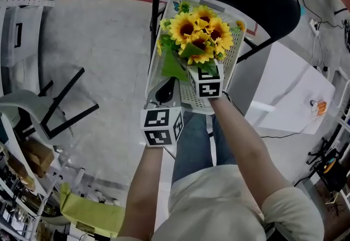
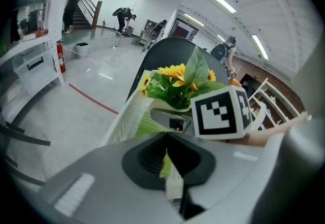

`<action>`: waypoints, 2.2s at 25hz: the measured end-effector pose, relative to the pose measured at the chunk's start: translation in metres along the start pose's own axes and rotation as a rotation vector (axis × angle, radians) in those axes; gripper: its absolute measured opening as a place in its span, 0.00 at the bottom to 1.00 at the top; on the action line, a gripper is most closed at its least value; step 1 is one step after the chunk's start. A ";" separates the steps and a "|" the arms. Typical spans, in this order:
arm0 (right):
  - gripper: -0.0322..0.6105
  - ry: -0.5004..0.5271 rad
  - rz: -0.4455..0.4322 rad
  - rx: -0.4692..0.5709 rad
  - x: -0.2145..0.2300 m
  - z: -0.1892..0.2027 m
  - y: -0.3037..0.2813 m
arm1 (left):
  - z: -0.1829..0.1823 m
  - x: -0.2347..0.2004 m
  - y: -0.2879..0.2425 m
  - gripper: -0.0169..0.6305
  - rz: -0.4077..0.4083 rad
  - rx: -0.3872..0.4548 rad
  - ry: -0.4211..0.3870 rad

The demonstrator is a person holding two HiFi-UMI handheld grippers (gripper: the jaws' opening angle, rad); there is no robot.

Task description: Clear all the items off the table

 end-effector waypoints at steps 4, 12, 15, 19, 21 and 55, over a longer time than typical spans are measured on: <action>0.98 -0.006 0.015 -0.011 0.004 0.007 -0.014 | 0.005 -0.005 -0.003 0.04 -0.002 -0.012 0.014; 0.98 -0.003 0.045 -0.035 0.015 0.022 -0.039 | 0.003 -0.005 -0.006 0.04 0.002 -0.003 0.004; 0.98 0.004 0.053 -0.047 0.016 0.028 -0.046 | 0.003 -0.006 -0.005 0.04 0.004 0.004 0.012; 0.98 0.008 0.061 -0.064 0.018 0.038 -0.055 | 0.003 -0.005 -0.005 0.04 0.009 0.010 0.017; 0.98 0.006 0.060 -0.061 0.018 0.039 -0.058 | 0.002 -0.006 -0.005 0.04 0.009 0.012 0.015; 0.98 -0.109 0.070 -0.129 0.021 0.065 -0.059 | -0.001 -0.002 -0.001 0.04 -0.001 0.051 0.033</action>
Point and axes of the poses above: the fingertips, and each gripper's own axes: y backward along the fingers, x to its right, z out of its underside, the point moved 3 cm from there along y, backward along the fingers, and after that the axes turned 15 degrees about -y, right-handed, at the moved point
